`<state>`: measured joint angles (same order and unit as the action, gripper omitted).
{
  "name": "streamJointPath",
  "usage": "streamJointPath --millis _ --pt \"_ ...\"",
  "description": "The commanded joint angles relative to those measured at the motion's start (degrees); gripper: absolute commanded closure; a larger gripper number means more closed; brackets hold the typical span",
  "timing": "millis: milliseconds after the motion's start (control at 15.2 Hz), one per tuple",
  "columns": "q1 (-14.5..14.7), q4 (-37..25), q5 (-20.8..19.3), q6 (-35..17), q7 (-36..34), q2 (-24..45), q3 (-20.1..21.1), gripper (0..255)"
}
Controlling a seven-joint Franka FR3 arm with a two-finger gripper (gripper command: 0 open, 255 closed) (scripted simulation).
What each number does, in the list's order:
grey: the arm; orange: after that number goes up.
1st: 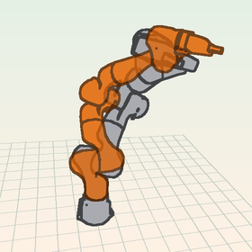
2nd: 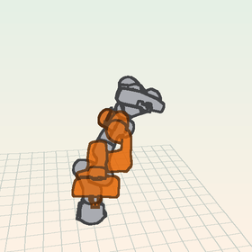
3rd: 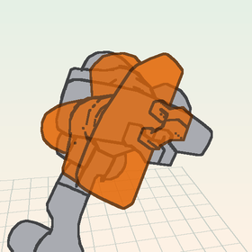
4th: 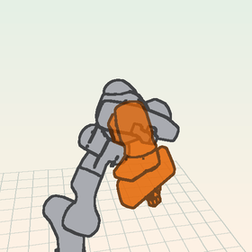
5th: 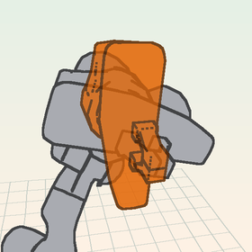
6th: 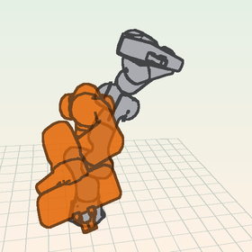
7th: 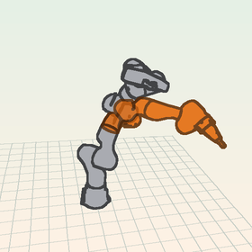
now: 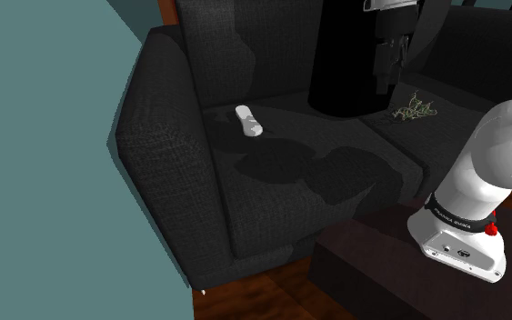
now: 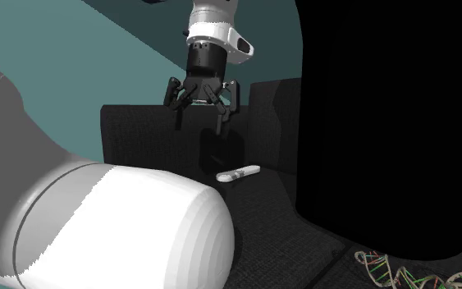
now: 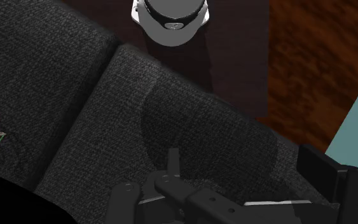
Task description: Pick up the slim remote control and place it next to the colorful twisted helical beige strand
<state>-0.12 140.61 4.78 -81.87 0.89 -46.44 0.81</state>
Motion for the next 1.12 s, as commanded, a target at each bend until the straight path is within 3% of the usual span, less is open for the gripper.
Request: streamJointPath --millis 0,528,1056 --pt "0.00 0.00 0.00 0.00 0.00 0.00 0.00 0" --pt "-0.79 -2.86 2.48 -14.84 -7.61 14.55 4.62 0" --pt "-1.99 -10.70 1.75 -26.40 -15.48 30.94 7.96 0"
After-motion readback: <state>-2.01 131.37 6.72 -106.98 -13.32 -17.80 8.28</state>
